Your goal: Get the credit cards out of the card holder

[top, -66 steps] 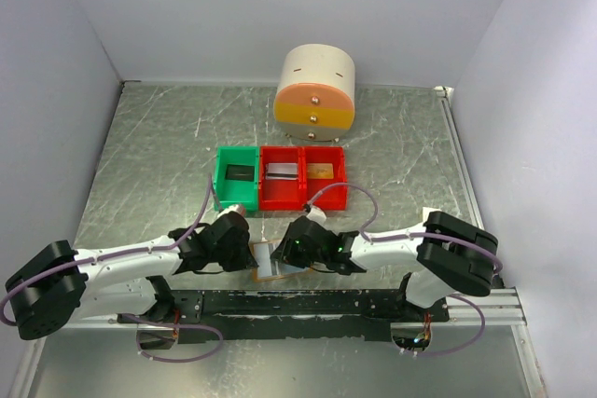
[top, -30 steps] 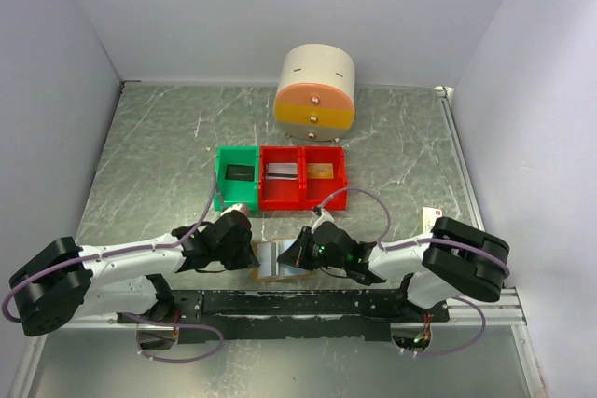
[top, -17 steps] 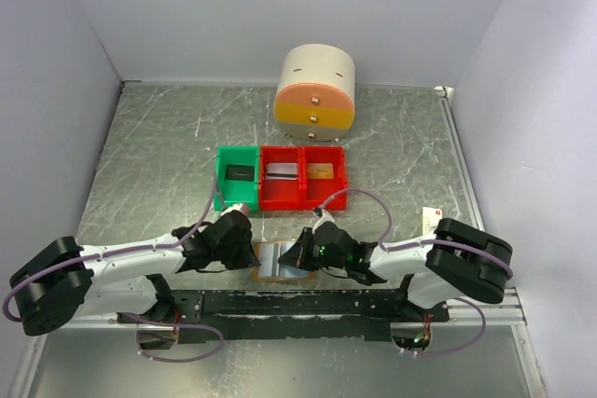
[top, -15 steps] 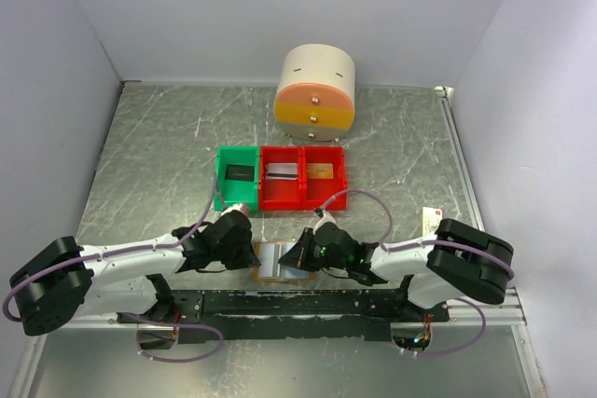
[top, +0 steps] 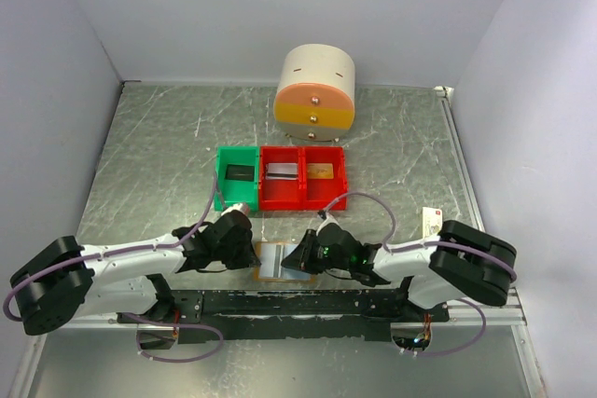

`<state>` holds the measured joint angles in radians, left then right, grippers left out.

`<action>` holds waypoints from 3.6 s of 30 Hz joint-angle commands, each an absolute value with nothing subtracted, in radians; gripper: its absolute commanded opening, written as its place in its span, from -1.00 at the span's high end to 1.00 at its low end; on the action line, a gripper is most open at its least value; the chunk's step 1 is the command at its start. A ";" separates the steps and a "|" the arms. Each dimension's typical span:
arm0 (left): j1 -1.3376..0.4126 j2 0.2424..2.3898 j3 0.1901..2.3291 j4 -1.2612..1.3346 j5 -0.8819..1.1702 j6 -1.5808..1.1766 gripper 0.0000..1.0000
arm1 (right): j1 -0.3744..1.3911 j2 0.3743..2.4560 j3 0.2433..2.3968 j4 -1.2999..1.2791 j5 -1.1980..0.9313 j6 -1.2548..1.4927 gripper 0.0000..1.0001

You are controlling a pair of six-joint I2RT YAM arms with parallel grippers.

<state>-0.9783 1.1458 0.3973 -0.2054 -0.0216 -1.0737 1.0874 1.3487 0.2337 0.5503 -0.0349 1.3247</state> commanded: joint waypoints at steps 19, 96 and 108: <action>-0.983 1.180 0.366 -0.231 -0.060 -1.048 0.87 | 1.099 1.503 0.325 0.585 -0.055 1.345 0.91; -0.984 1.257 0.448 -0.275 -0.007 -1.021 0.64 | 1.035 1.301 0.223 0.364 -0.018 1.362 0.41; -0.985 1.276 0.450 -0.274 -0.004 -1.014 0.69 | 1.036 1.417 0.248 0.491 -0.075 1.351 0.68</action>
